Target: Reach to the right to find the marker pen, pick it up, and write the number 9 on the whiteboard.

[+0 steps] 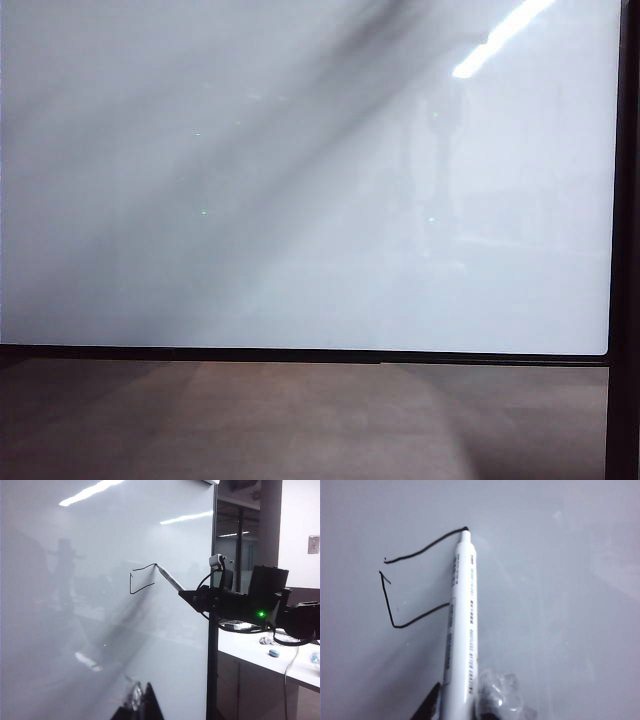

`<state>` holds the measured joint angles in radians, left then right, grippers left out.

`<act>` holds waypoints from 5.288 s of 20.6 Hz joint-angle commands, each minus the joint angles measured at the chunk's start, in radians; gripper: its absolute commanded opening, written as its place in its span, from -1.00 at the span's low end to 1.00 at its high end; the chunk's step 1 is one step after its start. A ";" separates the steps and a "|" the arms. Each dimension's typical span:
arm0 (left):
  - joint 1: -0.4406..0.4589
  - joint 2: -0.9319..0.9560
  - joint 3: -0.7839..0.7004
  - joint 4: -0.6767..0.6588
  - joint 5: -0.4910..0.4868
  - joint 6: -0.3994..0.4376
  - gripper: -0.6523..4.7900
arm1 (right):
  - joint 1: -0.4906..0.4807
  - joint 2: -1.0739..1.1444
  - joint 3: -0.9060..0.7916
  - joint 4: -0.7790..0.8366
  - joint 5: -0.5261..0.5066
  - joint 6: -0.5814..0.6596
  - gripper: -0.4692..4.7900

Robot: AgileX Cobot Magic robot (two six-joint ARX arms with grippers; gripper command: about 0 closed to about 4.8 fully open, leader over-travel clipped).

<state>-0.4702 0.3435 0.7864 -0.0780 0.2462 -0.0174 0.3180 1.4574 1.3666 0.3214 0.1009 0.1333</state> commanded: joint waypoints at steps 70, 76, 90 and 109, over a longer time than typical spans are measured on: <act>0.000 -0.002 0.003 -0.111 -0.007 0.002 -0.78 | 0.164 -0.715 -0.529 -0.248 0.424 -0.032 -0.83; 0.000 -0.005 0.003 -0.183 -0.019 0.002 -0.78 | 0.164 -0.761 -0.533 -0.317 0.464 -0.032 -0.83; 0.000 -0.010 -0.010 -0.206 -0.285 0.002 -0.78 | -0.100 -0.778 -0.542 -0.300 0.253 -0.079 -0.83; 0.563 -0.339 -0.580 -0.221 -0.246 0.002 -0.78 | -0.496 -0.542 -0.546 -0.136 -0.083 0.006 -0.83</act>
<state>0.0795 0.0036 0.2249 -0.3077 -0.0021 -0.0174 -0.1799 0.9222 0.8165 0.1654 0.0536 0.1276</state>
